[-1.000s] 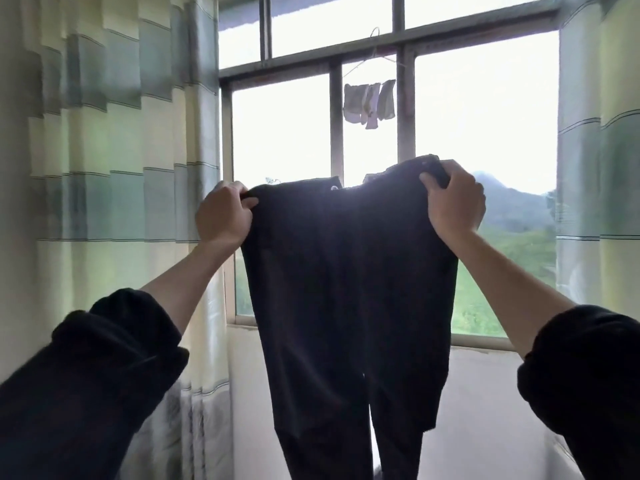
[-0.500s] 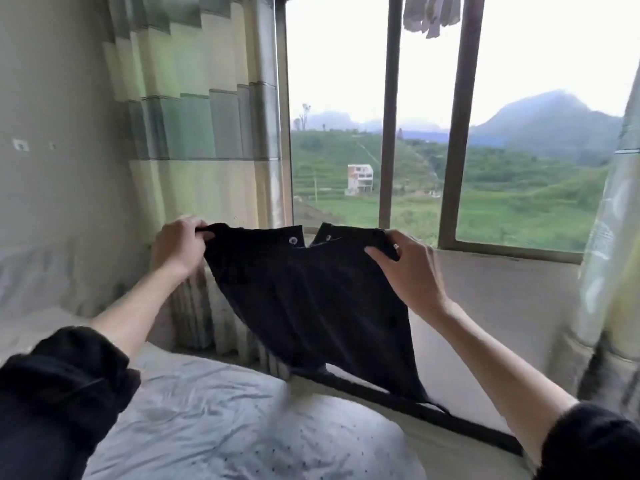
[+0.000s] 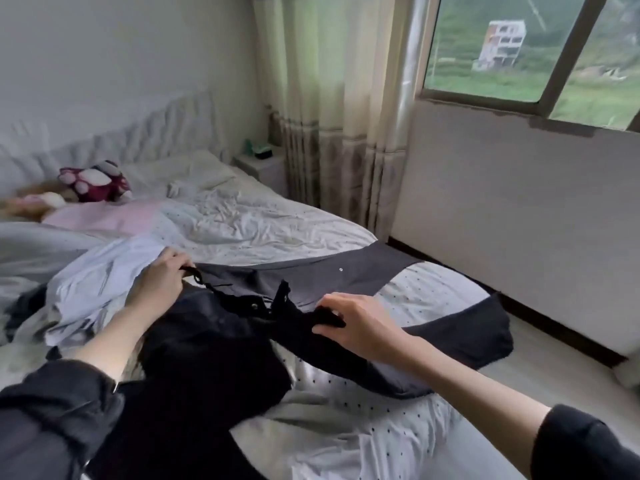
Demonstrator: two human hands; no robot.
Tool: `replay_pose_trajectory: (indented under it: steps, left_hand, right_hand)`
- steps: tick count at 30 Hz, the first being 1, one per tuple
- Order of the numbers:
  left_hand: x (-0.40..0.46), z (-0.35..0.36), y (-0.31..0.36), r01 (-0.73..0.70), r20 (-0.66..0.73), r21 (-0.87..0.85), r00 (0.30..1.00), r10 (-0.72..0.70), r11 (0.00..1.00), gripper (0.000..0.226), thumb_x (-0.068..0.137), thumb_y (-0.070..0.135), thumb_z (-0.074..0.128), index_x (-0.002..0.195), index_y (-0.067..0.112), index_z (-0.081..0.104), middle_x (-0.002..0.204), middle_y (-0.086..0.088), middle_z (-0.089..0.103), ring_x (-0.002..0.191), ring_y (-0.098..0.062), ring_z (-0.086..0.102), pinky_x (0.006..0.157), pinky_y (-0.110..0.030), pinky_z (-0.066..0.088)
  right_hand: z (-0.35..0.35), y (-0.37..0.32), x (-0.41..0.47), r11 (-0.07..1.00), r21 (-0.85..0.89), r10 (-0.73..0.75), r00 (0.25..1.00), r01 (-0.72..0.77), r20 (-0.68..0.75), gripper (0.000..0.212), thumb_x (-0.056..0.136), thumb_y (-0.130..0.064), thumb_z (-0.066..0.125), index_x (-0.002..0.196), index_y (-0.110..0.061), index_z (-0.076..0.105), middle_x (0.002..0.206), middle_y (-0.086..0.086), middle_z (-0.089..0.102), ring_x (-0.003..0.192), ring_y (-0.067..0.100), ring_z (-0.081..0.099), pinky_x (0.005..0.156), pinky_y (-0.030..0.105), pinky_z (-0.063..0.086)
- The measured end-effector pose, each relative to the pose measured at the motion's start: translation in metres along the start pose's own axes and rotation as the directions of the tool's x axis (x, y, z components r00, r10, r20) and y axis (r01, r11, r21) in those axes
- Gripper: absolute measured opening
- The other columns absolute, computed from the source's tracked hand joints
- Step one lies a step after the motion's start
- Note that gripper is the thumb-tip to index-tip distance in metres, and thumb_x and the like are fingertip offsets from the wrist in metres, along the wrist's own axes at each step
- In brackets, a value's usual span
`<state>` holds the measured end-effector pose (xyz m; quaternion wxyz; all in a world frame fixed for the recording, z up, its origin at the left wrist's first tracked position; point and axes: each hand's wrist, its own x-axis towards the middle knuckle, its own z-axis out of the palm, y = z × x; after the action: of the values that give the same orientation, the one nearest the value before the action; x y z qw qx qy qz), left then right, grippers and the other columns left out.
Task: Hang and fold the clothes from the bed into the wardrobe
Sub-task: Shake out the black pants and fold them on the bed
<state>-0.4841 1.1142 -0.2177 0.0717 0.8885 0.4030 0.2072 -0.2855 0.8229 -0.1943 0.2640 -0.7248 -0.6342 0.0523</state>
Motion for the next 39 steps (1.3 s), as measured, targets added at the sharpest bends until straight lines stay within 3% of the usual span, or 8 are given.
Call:
replay_pose_trajectory:
  steps: [7, 11, 17, 23, 29, 34, 36, 39]
  left_hand:
    - [-0.044, -0.016, -0.103, 0.182, -0.022, 0.054, 0.983, -0.181, 0.982, 0.018, 0.082, -0.011, 0.058, 0.088, 0.001, 0.070, 0.103, -0.014, 0.056, 0.092, -0.036, 0.058, 0.075, -0.042, 0.046]
    - [-0.092, 0.014, -0.156, 0.387, 0.127, 0.150, 0.905, -0.406, 0.910, 0.027, 0.080, -0.002, 0.065, 0.073, 0.023, 0.073, 0.123, -0.010, 0.055, 0.115, -0.034, 0.050, 0.094, -0.043, 0.042]
    - [-0.133, 0.066, -0.136, 0.502, 0.289, 0.138, 0.804, -0.519, 0.854, 0.035, 0.092, 0.006, 0.049, 0.121, 0.020, 0.062, 0.145, -0.007, 0.038, 0.131, -0.030, 0.038, 0.106, -0.042, 0.034]
    - [-0.129, 0.106, -0.039, 0.335, 0.204, 0.015, 0.922, -0.330, 0.942, 0.035, 0.091, 0.004, 0.051, 0.125, 0.011, 0.058, 0.139, -0.014, 0.045, 0.129, -0.031, 0.039, 0.102, -0.043, 0.036]
    - [-0.072, 0.182, 0.058, 0.232, 0.223, -0.010, 0.949, -0.224, 0.973, 0.038, 0.094, 0.007, 0.046, 0.131, 0.014, 0.053, 0.144, -0.007, 0.041, 0.135, -0.023, 0.032, 0.104, -0.038, 0.032]
    - [-0.060, 0.296, 0.159, 0.139, 0.476, 0.014, 0.870, -0.129, 0.990, 0.041, 0.095, 0.027, 0.036, 0.131, 0.016, 0.053, 0.140, -0.006, 0.046, 0.132, -0.022, 0.040, 0.107, -0.036, 0.028]
    - [-0.067, 0.331, 0.194, 0.033, 0.558, 0.037, 0.829, -0.048, 0.999, 0.038, 0.083, 0.045, 0.054, 0.107, 0.019, 0.069, 0.113, -0.004, 0.064, 0.104, -0.023, 0.062, 0.095, -0.038, 0.041]
    - [-0.074, 0.360, 0.227, -0.042, 0.671, 0.114, 0.740, -0.046, 0.993, 0.046, 0.053, 0.053, 0.083, 0.087, 0.023, 0.072, 0.092, -0.002, 0.063, 0.083, -0.023, 0.063, 0.071, -0.040, 0.053]
  right_hand:
    - [0.067, -0.065, 0.032, 0.965, 0.175, -0.221, 0.963, 0.194, 0.154, 0.028, 0.082, -0.032, 0.069, 0.102, -0.014, 0.065, 0.096, 0.002, 0.067, 0.085, 0.026, 0.061, 0.071, 0.034, 0.048]
    - [0.130, -0.080, 0.037, 0.974, 0.179, -0.211, 0.839, 0.138, 0.501, 0.039, 0.086, -0.040, 0.063, 0.121, -0.023, 0.059, 0.113, -0.001, 0.065, 0.101, 0.023, 0.061, 0.087, 0.033, 0.046]
    - [0.178, -0.053, 0.041, 0.982, 0.186, -0.116, 0.684, -0.030, 0.720, 0.038, 0.092, -0.033, 0.057, 0.128, -0.021, 0.055, 0.123, 0.000, 0.064, 0.108, 0.020, 0.060, 0.096, 0.031, 0.044]
    - [0.176, 0.037, 0.047, 0.970, 0.081, 0.094, 0.658, -0.229, 0.747, 0.037, 0.096, -0.032, 0.050, 0.131, -0.020, 0.052, 0.123, 0.000, 0.062, 0.114, 0.020, 0.056, 0.095, 0.029, 0.041]
    - [0.153, 0.179, 0.051, 0.926, -0.004, 0.269, 0.654, -0.377, 0.707, 0.036, 0.097, -0.032, 0.047, 0.131, -0.020, 0.051, 0.122, -0.001, 0.060, 0.110, 0.018, 0.056, 0.089, 0.025, 0.039]
    - [0.140, 0.321, 0.031, 0.899, -0.116, 0.386, 0.637, -0.423, 0.667, 0.040, 0.097, -0.034, 0.049, 0.134, -0.019, 0.047, 0.131, 0.002, 0.055, 0.116, 0.020, 0.054, 0.093, 0.032, 0.043]
    - [0.137, 0.364, 0.018, 0.925, -0.182, 0.357, 0.598, -0.334, 0.717, 0.048, 0.094, -0.040, 0.052, 0.137, -0.021, 0.044, 0.138, 0.002, 0.049, 0.124, 0.021, 0.048, 0.101, 0.036, 0.039]
    - [0.140, 0.416, 0.002, 0.951, -0.296, 0.297, 0.503, -0.084, 0.812, 0.056, 0.091, -0.046, 0.053, 0.140, -0.024, 0.038, 0.140, 0.000, 0.044, 0.128, 0.022, 0.041, 0.105, 0.039, 0.031]
